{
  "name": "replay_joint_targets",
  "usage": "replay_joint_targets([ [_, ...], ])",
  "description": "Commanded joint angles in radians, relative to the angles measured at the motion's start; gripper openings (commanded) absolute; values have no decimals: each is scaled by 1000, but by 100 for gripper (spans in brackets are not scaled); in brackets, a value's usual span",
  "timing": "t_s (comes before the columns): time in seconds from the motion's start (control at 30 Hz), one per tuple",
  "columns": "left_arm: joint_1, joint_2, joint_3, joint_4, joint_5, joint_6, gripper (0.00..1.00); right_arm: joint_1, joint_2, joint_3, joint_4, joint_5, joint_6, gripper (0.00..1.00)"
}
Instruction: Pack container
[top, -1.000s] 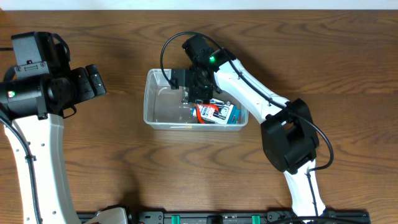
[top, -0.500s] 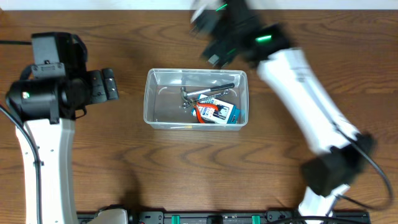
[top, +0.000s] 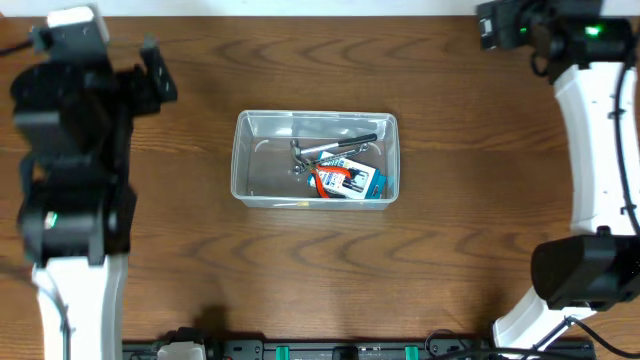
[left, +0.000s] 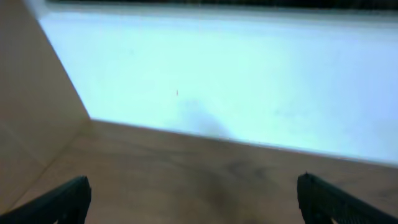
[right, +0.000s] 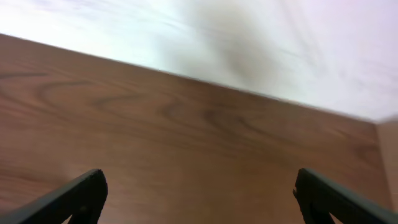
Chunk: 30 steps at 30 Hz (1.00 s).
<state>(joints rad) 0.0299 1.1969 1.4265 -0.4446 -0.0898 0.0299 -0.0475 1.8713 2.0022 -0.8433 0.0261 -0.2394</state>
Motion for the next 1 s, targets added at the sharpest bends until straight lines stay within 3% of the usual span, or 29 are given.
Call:
replay_joint_targets([
  [0.0,0,66,-32,-62,-13,90,98,-69,0,-1,-63,-4,42,99],
  [0.1,-3,56,-36,-158,-11,90,98,-110,0,-8,-138,33,66,99],
  [0.37,-51,-208,-209,-112,-2,105,98,-94,-149,-233,-127,15,67,99],
  [0.73,-72,-718,-660,-70,-1,105,98,73,-705,-863,64,39,67,99],
  [0.97,-72,-887,-735,-164,-1,105,98,165,-1058,-1140,75,55,67,99],
])
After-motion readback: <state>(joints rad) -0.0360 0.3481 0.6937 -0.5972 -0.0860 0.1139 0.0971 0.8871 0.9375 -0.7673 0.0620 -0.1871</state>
